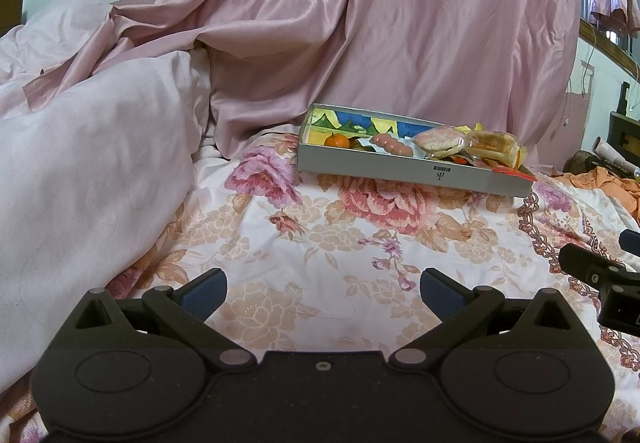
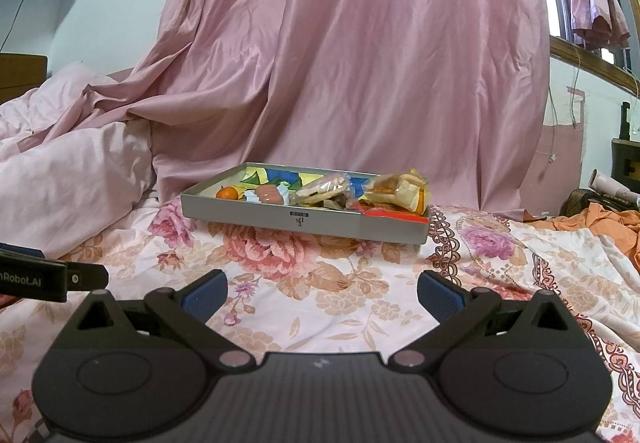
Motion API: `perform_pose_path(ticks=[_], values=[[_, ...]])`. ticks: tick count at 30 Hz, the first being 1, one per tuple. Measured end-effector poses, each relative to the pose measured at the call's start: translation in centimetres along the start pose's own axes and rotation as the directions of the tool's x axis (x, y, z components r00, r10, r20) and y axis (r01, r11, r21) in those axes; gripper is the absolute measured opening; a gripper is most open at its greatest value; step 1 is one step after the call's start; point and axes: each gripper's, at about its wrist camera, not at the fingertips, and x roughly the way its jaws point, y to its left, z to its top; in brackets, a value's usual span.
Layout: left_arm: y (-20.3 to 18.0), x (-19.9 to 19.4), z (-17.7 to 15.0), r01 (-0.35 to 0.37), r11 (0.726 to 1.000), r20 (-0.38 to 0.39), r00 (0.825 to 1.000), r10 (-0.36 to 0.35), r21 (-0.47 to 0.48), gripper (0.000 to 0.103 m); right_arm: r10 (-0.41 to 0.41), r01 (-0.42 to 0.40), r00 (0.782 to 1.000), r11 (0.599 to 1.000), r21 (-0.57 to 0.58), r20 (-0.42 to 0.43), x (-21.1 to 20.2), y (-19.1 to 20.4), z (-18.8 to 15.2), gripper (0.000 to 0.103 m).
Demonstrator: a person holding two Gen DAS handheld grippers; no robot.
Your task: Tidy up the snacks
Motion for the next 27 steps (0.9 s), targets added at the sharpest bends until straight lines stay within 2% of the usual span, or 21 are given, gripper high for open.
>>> perform_pose_path(ticks=[20, 27], values=[[-0.04, -0.02, 0.09, 0.001, 1.000, -0.003, 1.000, -0.001, 0.000, 0.102, -0.001, 0.001, 1.000, 1.000, 0.000, -0.002, -0.01, 0.05, 0.04, 0.103], [0.10, -0.06, 0.20, 0.004, 0.997, -0.030, 1.000, -0.006, -0.072, 0.102, -0.002, 0.002, 1.000, 1.000, -0.001, -0.003, 0.01, 0.07, 0.04, 0.103]])
